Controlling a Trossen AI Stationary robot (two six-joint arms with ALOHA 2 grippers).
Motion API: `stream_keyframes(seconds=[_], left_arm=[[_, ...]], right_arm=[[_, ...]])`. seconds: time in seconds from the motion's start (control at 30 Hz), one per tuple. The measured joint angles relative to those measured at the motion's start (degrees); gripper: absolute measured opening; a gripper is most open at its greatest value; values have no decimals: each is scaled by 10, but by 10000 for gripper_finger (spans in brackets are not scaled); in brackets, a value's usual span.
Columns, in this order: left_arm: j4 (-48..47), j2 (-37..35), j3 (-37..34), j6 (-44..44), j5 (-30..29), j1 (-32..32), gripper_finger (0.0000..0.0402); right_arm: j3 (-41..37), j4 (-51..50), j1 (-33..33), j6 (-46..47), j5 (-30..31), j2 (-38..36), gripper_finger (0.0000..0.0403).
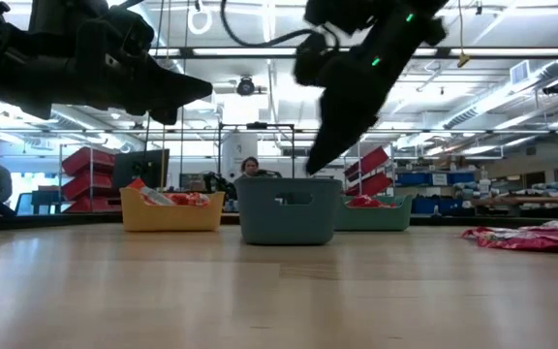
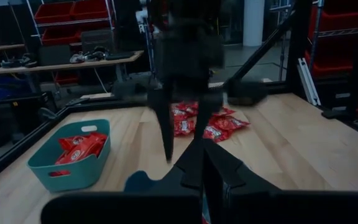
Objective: Sort candy
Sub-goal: Put the red candy into the blue bin
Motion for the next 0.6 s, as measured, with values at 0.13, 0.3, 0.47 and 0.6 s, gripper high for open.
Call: stream_keyframes(seconds=[0.13, 0.3, 0.47, 0.6], left_arm=[[-7, 0, 0, 0, 0, 0, 3], [-14, 0, 0, 0, 0, 0, 3], [-13, 0, 0, 0, 0, 0, 3], [-12, 0, 0, -1, 0, 0, 3]], right_arm=[[-5, -140, 21, 70, 10, -48, 130], [-77, -212, 61, 187, 18, -92, 142], [-164, -213, 98, 294, 37, -119, 162], [-202, -217, 109, 352, 84, -121, 189]])
